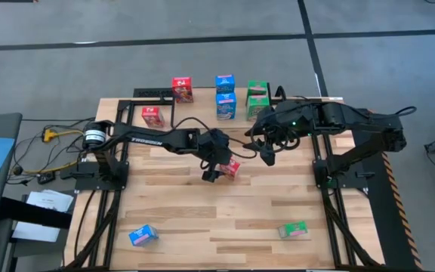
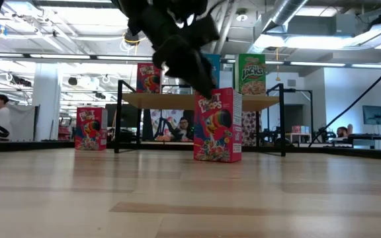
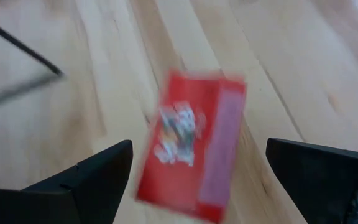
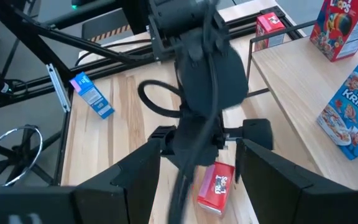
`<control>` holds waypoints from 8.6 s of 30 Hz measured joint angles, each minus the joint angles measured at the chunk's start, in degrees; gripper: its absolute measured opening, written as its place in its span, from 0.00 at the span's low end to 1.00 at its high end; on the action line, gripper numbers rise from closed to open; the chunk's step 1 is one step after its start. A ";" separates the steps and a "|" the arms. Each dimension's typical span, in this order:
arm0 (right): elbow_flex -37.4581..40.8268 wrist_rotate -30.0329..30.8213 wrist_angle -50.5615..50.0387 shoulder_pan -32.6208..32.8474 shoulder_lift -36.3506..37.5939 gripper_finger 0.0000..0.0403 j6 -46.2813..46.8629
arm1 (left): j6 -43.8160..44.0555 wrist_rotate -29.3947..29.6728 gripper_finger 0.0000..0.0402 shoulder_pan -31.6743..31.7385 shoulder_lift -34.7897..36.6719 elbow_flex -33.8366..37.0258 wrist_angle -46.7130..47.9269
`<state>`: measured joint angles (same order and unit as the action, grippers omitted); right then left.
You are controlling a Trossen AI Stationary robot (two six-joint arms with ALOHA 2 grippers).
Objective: Stack cereal on shelf
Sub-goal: Put the bottom red cereal box on the shelf aligned with the other red cereal box, then adjust the red cereal box on the shelf, then put the green cereal box on the shelf aligned with the other green cereal box
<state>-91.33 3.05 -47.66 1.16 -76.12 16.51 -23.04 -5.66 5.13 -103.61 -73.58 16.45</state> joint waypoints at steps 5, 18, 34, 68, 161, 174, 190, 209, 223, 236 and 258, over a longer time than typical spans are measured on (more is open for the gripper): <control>0.00 0.00 -0.13 -0.01 0.02 0.60 0.00 | 1.17 -0.10 0.85 -0.02 -1.15 -0.03 -0.62; 0.00 -0.07 -0.35 0.01 0.00 0.60 0.02 | 2.31 -1.06 0.63 -0.04 -1.51 -0.04 -0.64; 0.00 -0.11 -0.42 -0.01 0.00 0.60 0.06 | 6.58 -1.50 0.51 -0.04 1.72 -0.04 4.12; 0.00 -0.16 0.17 -0.24 0.00 0.60 -0.07 | 4.28 -1.40 0.51 13.23 29.49 -0.07 18.88; 0.00 -0.20 0.22 -12.21 0.15 0.60 -3.25 | 5.57 -8.75 0.66 41.64 27.33 -0.09 23.21; 0.00 -0.20 0.20 -12.19 0.15 0.60 -3.45 | 3.19 7.19 0.66 41.64 31.13 -0.09 27.26; 0.00 -0.20 0.17 -12.19 0.15 0.60 -3.50 | 6.41 18.06 0.66 42.07 26.86 -0.09 23.05; 0.00 -0.17 0.13 -12.19 0.15 0.60 -3.54 | 4.84 16.02 0.66 41.81 23.77 -0.09 19.46; 0.00 -0.13 0.13 -12.19 0.15 0.60 -3.65 | 4.63 14.67 0.66 41.81 23.71 -0.09 18.38; 0.00 -0.11 0.13 -12.19 0.15 0.60 -3.52 | 3.49 14.98 0.66 41.81 23.71 -0.09 18.85; 0.00 -0.11 0.08 -12.19 0.15 0.60 -6.06 | 5.50 19.54 0.66 41.81 33.50 -0.09 31.25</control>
<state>-91.33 2.94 -47.58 -11.03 -75.96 10.45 -17.54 13.88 46.94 -70.11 -73.67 47.70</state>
